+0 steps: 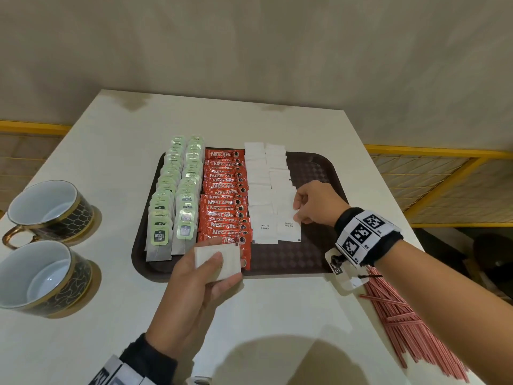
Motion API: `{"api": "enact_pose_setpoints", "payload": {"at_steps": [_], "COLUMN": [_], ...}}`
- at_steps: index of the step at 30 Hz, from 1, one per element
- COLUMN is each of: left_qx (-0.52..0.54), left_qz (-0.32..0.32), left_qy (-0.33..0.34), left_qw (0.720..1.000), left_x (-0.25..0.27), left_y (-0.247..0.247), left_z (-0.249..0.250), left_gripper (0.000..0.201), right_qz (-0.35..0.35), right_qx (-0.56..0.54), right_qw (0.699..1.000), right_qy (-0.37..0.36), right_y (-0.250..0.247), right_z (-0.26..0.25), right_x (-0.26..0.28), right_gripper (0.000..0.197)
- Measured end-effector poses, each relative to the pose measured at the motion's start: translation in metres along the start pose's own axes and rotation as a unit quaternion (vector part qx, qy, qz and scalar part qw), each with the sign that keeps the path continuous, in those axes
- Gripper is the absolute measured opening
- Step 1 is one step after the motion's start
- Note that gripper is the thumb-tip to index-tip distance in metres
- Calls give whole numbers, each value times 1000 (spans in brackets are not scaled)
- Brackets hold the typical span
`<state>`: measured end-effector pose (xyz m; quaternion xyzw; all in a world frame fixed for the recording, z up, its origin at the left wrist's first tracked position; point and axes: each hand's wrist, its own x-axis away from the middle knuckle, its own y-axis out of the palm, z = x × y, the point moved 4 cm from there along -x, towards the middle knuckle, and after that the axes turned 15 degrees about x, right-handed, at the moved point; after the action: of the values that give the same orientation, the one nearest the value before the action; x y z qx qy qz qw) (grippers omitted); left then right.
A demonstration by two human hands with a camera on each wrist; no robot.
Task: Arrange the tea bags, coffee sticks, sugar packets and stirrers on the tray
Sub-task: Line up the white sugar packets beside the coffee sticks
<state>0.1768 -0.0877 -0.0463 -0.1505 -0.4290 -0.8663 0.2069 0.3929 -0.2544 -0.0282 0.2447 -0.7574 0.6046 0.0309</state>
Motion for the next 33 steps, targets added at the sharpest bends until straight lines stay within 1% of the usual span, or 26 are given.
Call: {"api": "enact_pose_setpoints", "payload": {"at_steps": [2, 3, 5, 6, 8, 10, 12, 15, 17, 19, 21, 22, 24, 26, 27, 28, 29, 30, 31, 32, 33], "left_qx": [7, 3, -11, -16, -25, -33, -47, -57, -30, 21, 60, 63, 17, -97, -176, -260, -335, -400, -461, -520, -575], "left_qz": [-19, -29, -46, -50, -55, -55, -55, -62, -83, -105, -105, -99, -81, -56, -44, -39, -43, -55, -71, -88, -103], "left_qy": [-21, -29, -35, -34, -29, -22, -14, -8, -26, -53, -66, -65, -57, -56, -48, -24, 10, 49, 88, 116, 128], "left_qw": [1000, 999, 998, 998, 998, 998, 997, 996, 996, 993, 990, 991, 995, 992, 982, 965, 941, 914, 880, 841, 801], "left_x": [1, 2, 4, 5, 7, 8, 8, 10, 14, 19, 22, 23, 20, 12, 6, -3, -11, -19, -27, -36, -43], "left_y": [2, 4, 6, 7, 10, 13, 14, 15, 19, 24, 26, 26, 25, 27, 30, 33, 39, 47, 56, 64, 71], "left_z": [-1, -2, -2, -2, -2, 0, 3, 4, 4, 6, 9, 11, 14, 20, 24, 30, 37, 44, 50, 53, 53], "left_gripper": [32, 35, 38, 38, 38, 38, 40, 44, 43, 42, 37, 33, 27, 21, 18, 15, 10, 5, 6, 10, 11], "right_qz": [32, 53, 82, 80, 40, -20, -63, -82, -82, -73, -60, -54, -45, -31, -20, -8, 5, 17, 24, 27, 26], "right_qx": [20, 11, -70, -117, -165, -157, -136, -122, -131, -158, -206, -232, -279, -304, -303, -298, -288, -274, -259, -244, -230], "right_qw": [999, 998, 991, 984, 971, 965, 963, 965, 967, 968, 964, 961, 954, 951, 952, 954, 957, 961, 964, 967, 970], "right_qy": [-17, -31, -76, -106, -166, -208, -223, -218, -200, -182, -158, -142, -106, -58, -31, -3, 22, 43, 56, 66, 74], "right_y": [-4, -7, -14, -17, -21, -17, -8, 1, 0, -5, -9, -11, -11, -8, -7, -5, -3, -1, 2, 6, 10], "right_z": [-5, -9, -24, -35, -58, -76, -83, -79, -71, -62, -51, -44, -31, -15, -7, 0, 6, 11, 15, 18, 21], "right_x": [5, 10, 27, 38, 61, 81, 94, 103, 105, 107, 111, 113, 116, 114, 111, 106, 102, 98, 94, 89, 84], "right_gripper": [20, 19, 14, 12, 10, 12, 15, 17, 13, 13, 15, 17, 18, 12, 12, 13, 14, 15, 17, 20, 22]}}
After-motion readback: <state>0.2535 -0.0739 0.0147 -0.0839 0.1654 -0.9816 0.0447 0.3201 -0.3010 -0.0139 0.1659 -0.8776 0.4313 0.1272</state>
